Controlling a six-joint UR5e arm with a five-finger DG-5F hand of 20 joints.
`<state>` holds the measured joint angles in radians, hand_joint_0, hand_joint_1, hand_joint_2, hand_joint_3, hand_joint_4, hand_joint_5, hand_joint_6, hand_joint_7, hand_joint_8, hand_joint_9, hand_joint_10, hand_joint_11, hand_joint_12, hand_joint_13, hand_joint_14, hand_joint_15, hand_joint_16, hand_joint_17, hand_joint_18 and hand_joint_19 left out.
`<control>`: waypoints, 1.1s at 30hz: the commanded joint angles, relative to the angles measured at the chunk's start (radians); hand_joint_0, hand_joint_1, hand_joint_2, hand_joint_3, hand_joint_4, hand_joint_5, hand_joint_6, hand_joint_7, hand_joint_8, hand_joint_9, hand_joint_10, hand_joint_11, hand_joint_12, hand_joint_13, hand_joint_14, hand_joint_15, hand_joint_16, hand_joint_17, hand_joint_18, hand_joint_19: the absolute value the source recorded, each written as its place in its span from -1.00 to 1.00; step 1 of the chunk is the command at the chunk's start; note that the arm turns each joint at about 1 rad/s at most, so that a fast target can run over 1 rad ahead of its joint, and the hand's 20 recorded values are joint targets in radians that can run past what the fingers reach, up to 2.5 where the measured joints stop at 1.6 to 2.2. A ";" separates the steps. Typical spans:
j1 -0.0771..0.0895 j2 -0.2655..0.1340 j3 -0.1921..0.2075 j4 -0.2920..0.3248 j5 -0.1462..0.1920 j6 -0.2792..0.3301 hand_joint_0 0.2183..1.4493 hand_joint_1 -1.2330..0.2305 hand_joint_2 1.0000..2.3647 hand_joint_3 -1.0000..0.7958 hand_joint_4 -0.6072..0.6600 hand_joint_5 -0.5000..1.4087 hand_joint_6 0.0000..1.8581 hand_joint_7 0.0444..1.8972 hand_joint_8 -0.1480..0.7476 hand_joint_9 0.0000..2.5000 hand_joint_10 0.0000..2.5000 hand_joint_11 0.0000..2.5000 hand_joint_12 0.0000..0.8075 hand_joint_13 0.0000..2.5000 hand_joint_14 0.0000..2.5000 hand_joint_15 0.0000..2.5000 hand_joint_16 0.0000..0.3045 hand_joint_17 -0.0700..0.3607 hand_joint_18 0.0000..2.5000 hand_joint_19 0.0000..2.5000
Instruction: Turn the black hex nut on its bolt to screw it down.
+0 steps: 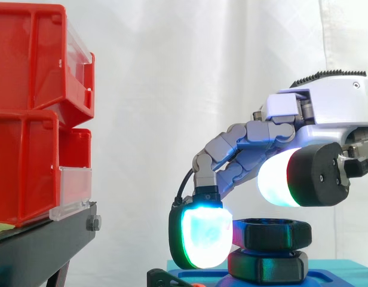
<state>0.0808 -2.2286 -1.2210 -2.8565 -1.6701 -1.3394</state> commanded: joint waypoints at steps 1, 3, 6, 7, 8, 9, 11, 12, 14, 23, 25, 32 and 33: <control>-0.012 0.000 0.000 0.000 -0.016 -0.012 -0.64 0.25 -1.00 -0.44 0.22 -0.62 -0.22 -0.06 -0.11 -0.54 -1.00 -0.91 -0.18 -0.60 -0.99 -0.85 -0.63 -0.09 -0.67 -0.79; -0.019 0.000 0.000 0.003 -0.026 -0.015 -0.64 0.26 -1.00 -0.44 0.22 -0.62 -0.22 -0.06 -0.11 -0.54 -1.00 -0.91 -0.19 -0.60 -0.99 -0.85 -0.63 -0.09 -0.67 -0.79; -0.029 0.001 0.000 -0.001 -0.046 -0.030 -0.64 0.26 -1.00 -0.44 0.22 -0.62 -0.22 -0.06 -0.10 -0.53 -1.00 -0.91 -0.18 -0.59 -0.99 -0.85 -0.63 -0.09 -0.67 -0.79; -0.029 0.001 0.000 -0.001 -0.046 -0.030 -0.64 0.26 -1.00 -0.44 0.22 -0.62 -0.22 -0.06 -0.11 -0.53 -1.00 -0.91 -0.18 -0.59 -0.99 -0.85 -0.63 -0.08 -0.67 -0.79; -0.032 0.001 0.000 0.000 -0.049 -0.040 -0.64 0.26 -1.00 -0.44 0.22 -0.62 -0.22 -0.07 -0.11 -0.53 -1.00 -0.91 -0.18 -0.59 -0.99 -0.85 -0.63 -0.08 -0.67 -0.79; -0.036 0.001 0.000 0.000 -0.054 -0.049 -0.64 0.26 -1.00 -0.44 0.22 -0.62 -0.22 -0.07 -0.11 -0.54 -1.00 -0.91 -0.19 -0.59 -0.99 -0.85 -0.63 -0.08 -0.67 -0.79; -0.039 0.001 0.000 0.000 -0.059 -0.053 -0.64 0.26 -1.00 -0.44 0.22 -0.62 -0.23 -0.07 -0.11 -0.53 -1.00 -0.91 -0.19 -0.59 -0.99 -0.85 -0.63 -0.08 -0.67 -0.79; -0.047 0.001 0.000 0.003 -0.065 -0.058 -0.64 0.26 -1.00 -0.44 0.22 -0.62 -0.23 -0.06 -0.11 -0.53 -1.00 -0.91 -0.18 -0.59 -0.99 -0.85 -0.63 -0.08 -0.67 -0.79; -0.053 0.001 0.000 0.003 -0.072 -0.058 -0.64 0.27 -1.00 -0.44 0.22 -0.62 -0.23 -0.05 -0.11 -0.54 -1.00 -0.91 -0.18 -0.59 -0.99 -0.85 -0.63 -0.08 -0.67 -0.79; -0.079 0.001 0.043 -0.012 -0.106 -0.058 -0.64 0.28 -1.00 -0.44 0.23 -0.61 -0.26 -0.03 -0.10 -0.53 -1.00 -0.91 -0.18 -0.59 -0.99 -0.84 -0.63 -0.08 -0.67 -0.79; -0.079 0.001 0.057 -0.017 -0.106 -0.058 -0.65 0.29 -1.00 -0.44 0.22 -0.61 -0.28 0.01 -0.10 -0.53 -1.00 -0.91 -0.17 -0.59 -0.99 -0.85 -0.63 -0.08 -0.67 -0.79; -0.059 0.001 0.063 -0.004 -0.092 -0.058 -0.65 0.30 -1.00 -0.44 0.24 -0.59 -0.38 0.15 -0.10 -0.53 -1.00 -0.91 -0.17 -0.59 -0.99 -0.85 -0.62 -0.08 -0.67 -0.79; -0.050 0.000 0.063 0.002 -0.083 -0.057 -0.65 0.30 -1.00 -0.44 0.25 -0.59 -0.40 0.17 -0.10 -0.53 -1.00 -0.91 -0.17 -0.59 -0.99 -0.85 -0.62 -0.08 -0.67 -0.79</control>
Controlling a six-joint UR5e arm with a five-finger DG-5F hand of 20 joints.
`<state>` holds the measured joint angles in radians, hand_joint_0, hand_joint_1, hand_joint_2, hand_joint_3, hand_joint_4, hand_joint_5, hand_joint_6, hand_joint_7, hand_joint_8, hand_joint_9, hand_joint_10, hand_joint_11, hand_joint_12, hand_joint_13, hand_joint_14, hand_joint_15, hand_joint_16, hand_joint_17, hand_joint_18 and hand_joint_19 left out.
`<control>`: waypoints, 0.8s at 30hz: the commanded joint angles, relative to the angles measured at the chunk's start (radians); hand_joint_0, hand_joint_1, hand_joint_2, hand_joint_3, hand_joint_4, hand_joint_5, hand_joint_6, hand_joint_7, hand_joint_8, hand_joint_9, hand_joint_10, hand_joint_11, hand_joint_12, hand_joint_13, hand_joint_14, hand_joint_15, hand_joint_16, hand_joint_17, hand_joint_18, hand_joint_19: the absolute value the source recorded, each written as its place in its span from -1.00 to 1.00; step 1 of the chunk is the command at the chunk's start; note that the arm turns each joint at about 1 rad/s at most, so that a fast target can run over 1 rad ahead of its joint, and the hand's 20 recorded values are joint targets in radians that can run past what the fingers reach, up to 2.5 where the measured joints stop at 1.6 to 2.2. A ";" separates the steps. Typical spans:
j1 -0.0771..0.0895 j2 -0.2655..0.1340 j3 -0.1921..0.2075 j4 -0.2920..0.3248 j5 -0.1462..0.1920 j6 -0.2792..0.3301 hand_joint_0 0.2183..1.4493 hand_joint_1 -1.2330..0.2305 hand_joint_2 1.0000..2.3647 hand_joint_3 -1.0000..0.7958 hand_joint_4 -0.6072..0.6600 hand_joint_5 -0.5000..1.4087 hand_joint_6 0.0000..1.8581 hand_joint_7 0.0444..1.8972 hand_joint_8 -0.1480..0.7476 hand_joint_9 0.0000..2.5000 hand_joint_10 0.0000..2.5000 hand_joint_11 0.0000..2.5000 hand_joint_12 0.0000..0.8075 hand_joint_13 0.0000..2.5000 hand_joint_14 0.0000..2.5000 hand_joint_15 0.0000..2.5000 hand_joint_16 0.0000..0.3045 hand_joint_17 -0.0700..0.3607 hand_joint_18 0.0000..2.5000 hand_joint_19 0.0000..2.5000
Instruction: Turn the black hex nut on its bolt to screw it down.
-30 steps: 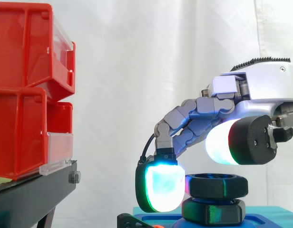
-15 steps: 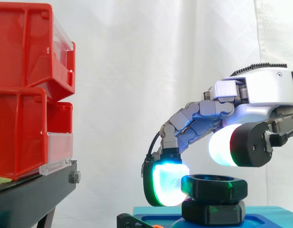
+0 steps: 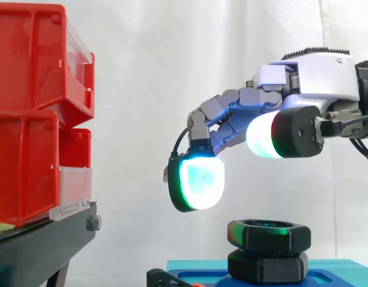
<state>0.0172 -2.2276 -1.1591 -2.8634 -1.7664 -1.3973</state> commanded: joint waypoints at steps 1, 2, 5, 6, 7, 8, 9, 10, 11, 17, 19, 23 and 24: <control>0.015 -0.001 0.001 0.012 0.016 0.001 -0.65 0.30 -1.00 -0.44 0.25 -0.59 -0.40 0.18 -0.10 -0.53 -1.00 -0.91 -0.17 -0.59 -0.99 -0.85 -0.62 -0.08 -0.67 -0.79; 0.021 -0.001 0.001 0.016 0.024 0.001 -0.65 0.30 -1.00 -0.44 0.25 -0.59 -0.41 0.19 -0.10 -0.53 -1.00 -0.91 -0.17 -0.59 -0.99 -0.85 -0.62 -0.07 -0.67 -0.79; 0.035 -0.001 -0.001 0.018 0.044 0.001 -0.65 0.30 -1.00 -0.44 0.25 -0.59 -0.41 0.19 -0.10 -0.53 -1.00 -0.91 -0.17 -0.59 -0.99 -0.85 -0.62 -0.07 -0.67 -0.79; 0.038 -0.001 -0.001 0.015 0.047 0.001 -0.65 0.30 -1.00 -0.44 0.25 -0.59 -0.42 0.20 -0.10 -0.53 -1.00 -0.91 -0.17 -0.59 -0.99 -0.85 -0.62 -0.08 -0.67 -0.79; 0.043 -0.001 -0.001 0.015 0.048 0.000 -0.65 0.30 -1.00 -0.44 0.25 -0.59 -0.42 0.21 -0.10 -0.53 -1.00 -0.91 -0.17 -0.59 -0.99 -0.85 -0.62 -0.08 -0.67 -0.79; 0.046 -0.001 0.001 0.013 0.050 0.000 -0.65 0.30 -1.00 -0.44 0.25 -0.58 -0.42 0.21 -0.10 -0.53 -1.00 -0.91 -0.17 -0.59 -0.99 -0.85 -0.62 -0.08 -0.67 -0.79; 0.047 -0.001 0.001 0.013 0.051 0.000 -0.65 0.30 -1.00 -0.44 0.24 -0.58 -0.42 0.22 -0.10 -0.53 -1.00 -0.91 -0.17 -0.59 -0.99 -0.85 -0.62 -0.08 -0.67 -0.78; 0.052 -0.001 0.001 0.012 0.051 0.000 -0.65 0.30 -1.00 -0.44 0.23 -0.58 -0.42 0.24 -0.10 -0.53 -1.00 -0.92 -0.17 -0.60 -0.99 -0.85 -0.62 -0.08 -0.67 -0.79; 0.055 -0.001 0.001 0.010 0.053 0.001 -0.65 0.31 -1.00 -0.44 0.23 -0.58 -0.42 0.24 -0.10 -0.53 -1.00 -0.92 -0.17 -0.60 -0.99 -0.85 -0.62 -0.08 -0.67 -0.79; 0.075 -0.001 0.001 0.010 0.065 0.000 -0.64 0.31 -1.00 -0.44 0.23 -0.57 -0.42 0.24 -0.10 -0.52 -0.99 -0.91 -0.17 -0.60 -0.99 -0.84 -0.63 -0.08 -0.68 -0.78; 0.079 -0.001 -0.002 0.010 0.070 0.000 -0.64 0.31 -1.00 -0.44 0.15 -0.56 -0.43 0.27 -0.12 -0.52 -1.00 -0.92 -0.18 -0.60 -0.99 -0.84 -0.63 -0.09 -0.68 -0.78; 0.082 -0.014 -0.007 0.016 0.070 0.000 -0.63 0.30 -1.00 -0.44 0.04 -0.55 -0.46 0.32 -0.23 -0.50 -1.00 -0.95 -0.21 -0.59 -0.99 -0.85 -0.64 -0.10 -0.68 -0.78; 0.082 -0.014 -0.022 0.026 0.070 0.000 -0.63 0.30 -1.00 -0.44 0.01 -0.54 -0.46 0.30 -0.27 -0.50 -1.00 -0.95 -0.22 -0.59 -0.99 -0.85 -0.64 -0.10 -0.68 -0.78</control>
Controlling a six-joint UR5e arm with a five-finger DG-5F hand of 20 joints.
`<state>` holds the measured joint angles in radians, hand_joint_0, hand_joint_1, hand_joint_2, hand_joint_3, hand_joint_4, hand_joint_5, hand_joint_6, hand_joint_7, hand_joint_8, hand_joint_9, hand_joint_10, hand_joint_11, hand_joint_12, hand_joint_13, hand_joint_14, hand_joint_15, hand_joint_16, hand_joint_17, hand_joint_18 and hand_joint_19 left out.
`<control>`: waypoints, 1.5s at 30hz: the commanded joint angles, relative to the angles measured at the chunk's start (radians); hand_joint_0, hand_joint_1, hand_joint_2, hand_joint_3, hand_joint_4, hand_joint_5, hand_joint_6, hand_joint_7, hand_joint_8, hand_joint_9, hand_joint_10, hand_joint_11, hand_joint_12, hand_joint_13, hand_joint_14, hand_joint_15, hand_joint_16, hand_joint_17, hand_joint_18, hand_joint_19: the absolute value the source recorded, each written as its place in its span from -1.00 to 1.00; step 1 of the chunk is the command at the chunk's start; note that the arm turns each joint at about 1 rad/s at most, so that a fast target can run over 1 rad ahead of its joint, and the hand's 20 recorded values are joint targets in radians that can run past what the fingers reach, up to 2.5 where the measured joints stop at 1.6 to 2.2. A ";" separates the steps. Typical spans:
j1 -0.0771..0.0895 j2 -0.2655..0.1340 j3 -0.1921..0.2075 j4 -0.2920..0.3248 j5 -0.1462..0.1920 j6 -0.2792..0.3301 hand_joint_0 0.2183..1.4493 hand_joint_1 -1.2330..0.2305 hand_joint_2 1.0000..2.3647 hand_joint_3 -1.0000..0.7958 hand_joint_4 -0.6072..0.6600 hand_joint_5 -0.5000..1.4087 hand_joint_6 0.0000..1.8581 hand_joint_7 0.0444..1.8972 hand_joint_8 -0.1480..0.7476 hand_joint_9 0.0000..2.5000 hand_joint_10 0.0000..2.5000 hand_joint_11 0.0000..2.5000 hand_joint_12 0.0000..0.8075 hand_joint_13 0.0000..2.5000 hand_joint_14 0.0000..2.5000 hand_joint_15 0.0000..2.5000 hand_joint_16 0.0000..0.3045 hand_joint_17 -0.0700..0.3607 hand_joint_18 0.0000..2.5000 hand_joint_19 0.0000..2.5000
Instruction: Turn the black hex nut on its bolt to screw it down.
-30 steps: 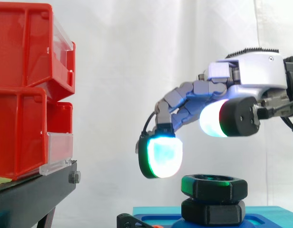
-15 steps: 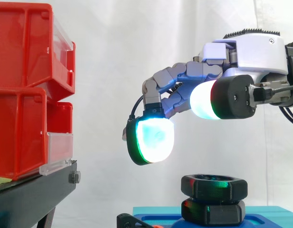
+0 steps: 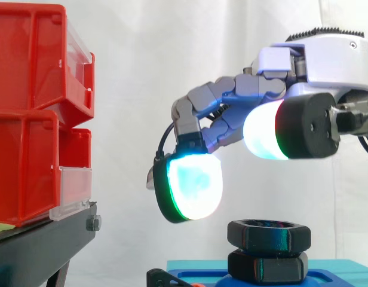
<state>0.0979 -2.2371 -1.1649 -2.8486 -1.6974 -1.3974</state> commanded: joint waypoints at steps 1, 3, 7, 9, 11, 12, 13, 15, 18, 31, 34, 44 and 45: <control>0.002 -0.003 -0.021 0.017 0.001 0.000 -0.63 0.30 -1.00 -0.44 -0.02 -0.54 -0.46 0.30 -0.28 -0.50 -1.00 -0.95 -0.22 -0.59 -0.99 -0.85 -0.64 -0.11 -0.68 -0.78; -0.001 -0.003 -0.024 0.026 -0.001 0.000 -0.62 0.29 -1.00 -0.44 -0.03 -0.54 -0.46 0.29 -0.29 -0.50 -1.00 -0.96 -0.22 -0.59 -0.99 -0.85 -0.65 -0.11 -0.68 -0.78; -0.012 -0.003 -0.024 0.017 -0.008 -0.003 -0.62 0.28 -1.00 -0.44 -0.07 -0.54 -0.46 0.30 -0.31 -0.49 -1.00 -0.97 -0.23 -0.59 -0.99 -0.85 -0.65 -0.12 -0.69 -0.78; -0.017 -0.003 -0.024 0.009 -0.016 -0.012 -0.62 0.28 -1.00 -0.44 -0.09 -0.53 -0.46 0.29 -0.32 -0.48 -1.00 -0.97 -0.24 -0.58 -0.99 -0.85 -0.66 -0.13 -0.68 -0.78; -0.018 -0.003 -0.024 0.006 -0.019 -0.017 -0.62 0.28 -1.00 -0.44 -0.07 -0.53 -0.46 0.30 -0.32 -0.48 -1.00 -0.97 -0.24 -0.58 -0.99 -0.85 -0.66 -0.13 -0.68 -0.78; -0.023 -0.003 -0.024 0.000 -0.024 -0.023 -0.62 0.28 -1.00 -0.44 -0.09 -0.53 -0.46 0.31 -0.32 -0.47 -1.00 -0.97 -0.24 -0.58 -0.99 -0.84 -0.66 -0.13 -0.68 -0.77; -0.024 -0.003 -0.024 -0.003 -0.025 -0.023 -0.62 0.28 -1.00 -0.44 -0.09 -0.53 -0.46 0.30 -0.32 -0.47 -1.00 -0.96 -0.24 -0.58 -0.99 -0.85 -0.66 -0.13 -0.68 -0.77; -0.029 -0.003 -0.024 -0.008 -0.030 -0.025 -0.61 0.28 -1.00 -0.44 -0.09 -0.53 -0.46 0.32 -0.32 -0.47 -1.00 -0.96 -0.24 -0.58 -0.99 -0.85 -0.66 -0.13 -0.68 -0.77; -0.040 -0.004 -0.024 -0.021 -0.045 -0.031 -0.61 0.27 -1.00 -0.44 -0.08 -0.52 -0.46 0.34 -0.31 -0.46 -1.00 -0.96 -0.24 -0.57 -0.99 -0.84 -0.66 -0.13 -0.67 -0.77; -0.078 -0.003 -0.024 -0.021 -0.091 -0.046 -0.62 0.28 -1.00 -0.44 -0.01 -0.52 -0.46 0.39 -0.27 -0.46 -1.00 -0.96 -0.24 -0.57 -0.99 -0.85 -0.66 -0.13 -0.66 -0.77; -0.095 -0.003 -0.024 -0.021 -0.114 -0.048 -0.62 0.29 -1.00 -0.44 0.07 -0.52 -0.46 0.40 -0.25 -0.46 -1.00 -0.96 -0.23 -0.56 -0.99 -0.85 -0.66 -0.13 -0.66 -0.77; -0.142 -0.003 -0.024 -0.029 -0.173 -0.048 -0.63 0.30 -1.00 -0.44 0.13 -0.52 -0.46 0.40 -0.19 -0.45 -1.00 -0.95 -0.22 -0.56 -0.99 -0.84 -0.65 -0.12 -0.65 -0.77; -0.144 -0.003 -0.024 -0.028 -0.176 -0.048 -0.63 0.30 -1.00 -0.44 0.14 -0.52 -0.46 0.39 -0.19 -0.45 -1.00 -0.95 -0.22 -0.56 -0.99 -0.85 -0.65 -0.11 -0.65 -0.77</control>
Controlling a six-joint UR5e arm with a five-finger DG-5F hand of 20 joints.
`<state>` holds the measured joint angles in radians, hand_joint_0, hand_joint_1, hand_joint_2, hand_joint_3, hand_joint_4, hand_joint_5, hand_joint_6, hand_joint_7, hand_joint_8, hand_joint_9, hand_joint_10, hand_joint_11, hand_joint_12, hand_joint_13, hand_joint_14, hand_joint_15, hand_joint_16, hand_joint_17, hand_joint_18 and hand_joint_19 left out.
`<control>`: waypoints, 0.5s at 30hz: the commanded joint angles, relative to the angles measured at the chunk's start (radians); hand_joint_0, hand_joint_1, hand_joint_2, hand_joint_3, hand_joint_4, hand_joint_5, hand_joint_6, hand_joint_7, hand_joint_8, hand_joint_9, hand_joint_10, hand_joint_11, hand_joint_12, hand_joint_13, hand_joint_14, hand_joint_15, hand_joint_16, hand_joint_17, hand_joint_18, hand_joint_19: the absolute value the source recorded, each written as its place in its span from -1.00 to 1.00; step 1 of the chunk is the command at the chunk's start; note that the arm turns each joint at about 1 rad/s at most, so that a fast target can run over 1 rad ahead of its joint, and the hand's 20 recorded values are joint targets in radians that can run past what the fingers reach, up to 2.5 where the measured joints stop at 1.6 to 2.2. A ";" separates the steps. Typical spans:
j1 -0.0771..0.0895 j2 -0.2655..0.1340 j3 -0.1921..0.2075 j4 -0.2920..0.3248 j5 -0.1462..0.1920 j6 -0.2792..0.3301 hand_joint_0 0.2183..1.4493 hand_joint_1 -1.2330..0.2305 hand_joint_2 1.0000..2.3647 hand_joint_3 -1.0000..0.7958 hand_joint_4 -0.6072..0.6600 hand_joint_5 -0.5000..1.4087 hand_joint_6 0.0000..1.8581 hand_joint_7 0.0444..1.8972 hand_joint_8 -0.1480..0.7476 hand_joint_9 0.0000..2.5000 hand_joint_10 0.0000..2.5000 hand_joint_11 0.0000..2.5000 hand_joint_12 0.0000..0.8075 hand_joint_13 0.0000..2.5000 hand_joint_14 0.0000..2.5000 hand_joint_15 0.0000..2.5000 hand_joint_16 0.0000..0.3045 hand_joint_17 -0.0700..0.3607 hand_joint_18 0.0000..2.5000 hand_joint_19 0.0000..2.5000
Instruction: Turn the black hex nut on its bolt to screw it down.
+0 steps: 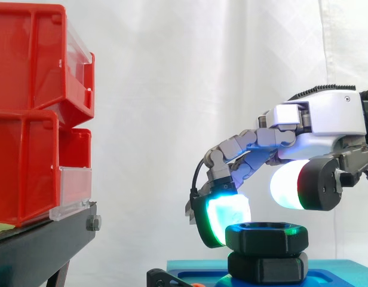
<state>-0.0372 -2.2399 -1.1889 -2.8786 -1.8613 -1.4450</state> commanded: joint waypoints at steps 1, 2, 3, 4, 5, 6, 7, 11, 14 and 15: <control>-0.012 0.000 0.005 0.007 -0.018 0.000 -0.63 0.30 -1.00 -0.44 0.13 -0.52 -0.46 0.39 -0.18 -0.45 -1.00 -0.95 -0.22 -0.56 -0.99 -0.85 -0.65 -0.11 -0.65 -0.77; -0.012 0.000 0.011 0.009 -0.019 0.000 -0.63 0.30 -1.00 -0.44 0.14 -0.52 -0.46 0.39 -0.18 -0.45 -1.00 -0.95 -0.22 -0.56 -0.99 -0.84 -0.65 -0.11 -0.65 -0.77; -0.010 0.000 0.031 0.010 -0.018 0.000 -0.63 0.30 -1.00 -0.44 0.15 -0.53 -0.46 0.38 -0.18 -0.45 -1.00 -0.95 -0.21 -0.56 -0.99 -0.84 -0.64 -0.11 -0.65 -0.77; -0.007 0.000 0.038 0.010 -0.019 0.002 -0.63 0.30 -1.00 -0.44 0.14 -0.53 -0.46 0.38 -0.18 -0.45 -1.00 -0.95 -0.21 -0.56 -0.99 -0.84 -0.64 -0.11 -0.65 -0.77; -0.006 0.000 0.040 0.013 -0.016 0.002 -0.63 0.30 -1.00 -0.44 0.15 -0.53 -0.46 0.37 -0.18 -0.45 -1.00 -0.95 -0.22 -0.56 -0.99 -0.84 -0.64 -0.11 -0.65 -0.77; -0.004 0.000 0.040 0.015 -0.016 0.002 -0.63 0.30 -1.00 -0.44 0.14 -0.53 -0.46 0.36 -0.18 -0.45 -1.00 -0.95 -0.22 -0.56 -0.99 -0.84 -0.64 -0.11 -0.65 -0.77; -0.001 0.000 0.040 0.022 -0.015 0.002 -0.63 0.30 -1.00 -0.44 0.16 -0.53 -0.46 0.36 -0.17 -0.45 -1.00 -0.95 -0.22 -0.56 -0.99 -0.84 -0.64 -0.11 -0.65 -0.77; 0.007 -0.001 0.040 0.035 -0.010 0.002 -0.63 0.30 -1.00 -0.44 0.15 -0.53 -0.46 0.34 -0.17 -0.44 -1.00 -0.95 -0.22 -0.55 -0.99 -0.83 -0.64 -0.11 -0.65 -0.77; 0.016 0.000 0.038 0.047 -0.009 0.002 -0.63 0.30 -1.00 -0.44 0.15 -0.53 -0.46 0.31 -0.17 -0.44 -1.00 -0.95 -0.22 -0.55 -0.99 -0.84 -0.64 -0.11 -0.64 -0.77; 0.019 -0.001 0.038 0.050 -0.009 0.002 -0.63 0.30 -1.00 -0.44 0.16 -0.54 -0.46 0.31 -0.17 -0.44 -1.00 -0.94 -0.22 -0.55 -0.99 -0.83 -0.64 -0.11 -0.64 -0.77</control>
<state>-0.0274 -2.2400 -1.1502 -2.8388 -1.8710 -1.4435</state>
